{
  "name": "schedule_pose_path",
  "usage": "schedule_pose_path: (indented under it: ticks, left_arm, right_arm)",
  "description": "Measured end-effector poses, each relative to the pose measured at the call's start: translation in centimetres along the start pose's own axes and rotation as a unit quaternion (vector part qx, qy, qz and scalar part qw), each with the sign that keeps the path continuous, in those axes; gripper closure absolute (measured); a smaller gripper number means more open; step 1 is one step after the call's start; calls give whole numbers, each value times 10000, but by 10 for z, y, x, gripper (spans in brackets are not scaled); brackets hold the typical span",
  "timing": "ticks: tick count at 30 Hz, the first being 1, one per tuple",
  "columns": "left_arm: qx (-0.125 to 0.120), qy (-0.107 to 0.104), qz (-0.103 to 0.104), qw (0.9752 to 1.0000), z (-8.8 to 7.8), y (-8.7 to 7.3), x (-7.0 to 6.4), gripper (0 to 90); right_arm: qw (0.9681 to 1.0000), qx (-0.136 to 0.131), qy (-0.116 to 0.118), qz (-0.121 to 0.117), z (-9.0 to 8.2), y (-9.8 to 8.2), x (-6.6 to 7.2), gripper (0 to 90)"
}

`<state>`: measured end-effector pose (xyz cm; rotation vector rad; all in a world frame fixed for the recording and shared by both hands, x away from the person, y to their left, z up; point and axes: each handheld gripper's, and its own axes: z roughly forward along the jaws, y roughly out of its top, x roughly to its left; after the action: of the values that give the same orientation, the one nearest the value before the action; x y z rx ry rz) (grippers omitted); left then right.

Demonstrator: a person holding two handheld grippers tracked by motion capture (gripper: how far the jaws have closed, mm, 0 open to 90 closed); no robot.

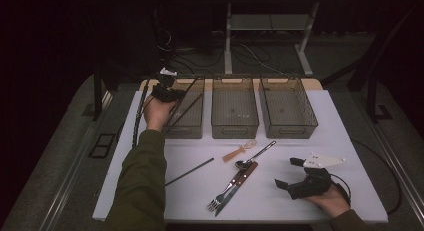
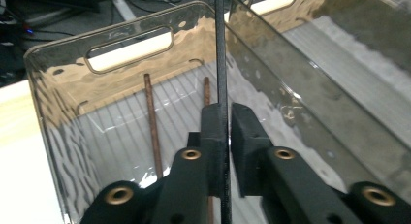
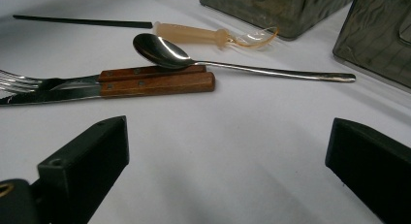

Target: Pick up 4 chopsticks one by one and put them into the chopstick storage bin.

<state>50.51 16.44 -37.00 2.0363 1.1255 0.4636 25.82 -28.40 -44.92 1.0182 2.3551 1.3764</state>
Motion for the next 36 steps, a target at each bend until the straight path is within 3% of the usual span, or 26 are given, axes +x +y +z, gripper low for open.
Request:
schedule_pose_path:
  ticks: [6,16,23,31,36]
  left_arm:
    - [-10,28,90,10000,-2,-2,-3,676]
    - [-220,-284,-127,9993,-21,-15,-5,534]
    - [-277,-559,87,9980,-41,-27,-19,470]
    - [-223,-765,540,9954,-65,-48,-44,404]
    - [-328,-995,536,9930,-74,-62,-54,371]
  right_arm:
    - [10000,7,-5,-2,0,0,0,16]
    - [10000,19,-15,3,1,0,0,16]
    - [10000,15,-20,3,1,0,0,16]
    - [10000,20,-25,4,1,0,0,16]
    - [10000,23,-33,13,2,0,0,16]
